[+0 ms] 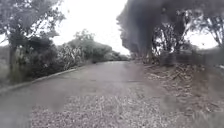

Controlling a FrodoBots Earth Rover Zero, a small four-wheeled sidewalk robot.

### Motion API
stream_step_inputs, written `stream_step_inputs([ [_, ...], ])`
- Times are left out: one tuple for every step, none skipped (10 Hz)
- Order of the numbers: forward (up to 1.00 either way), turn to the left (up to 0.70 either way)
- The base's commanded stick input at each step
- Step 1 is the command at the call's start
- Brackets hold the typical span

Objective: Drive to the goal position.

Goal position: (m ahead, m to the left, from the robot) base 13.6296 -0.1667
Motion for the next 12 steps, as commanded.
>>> stream_step_inputs([
  [0.85,0.14],
  [0.85,0.02],
  [0.85,0.00],
  [0.85,0.00],
  [0.85,0.00],
  [0.85,0.00],
  [0.85,0.00],
  [0.85,0.01],
  [0.85,0.04],
  [0.85,0.08],
  [0.85,-0.06],
  [0.85,-0.31],
])
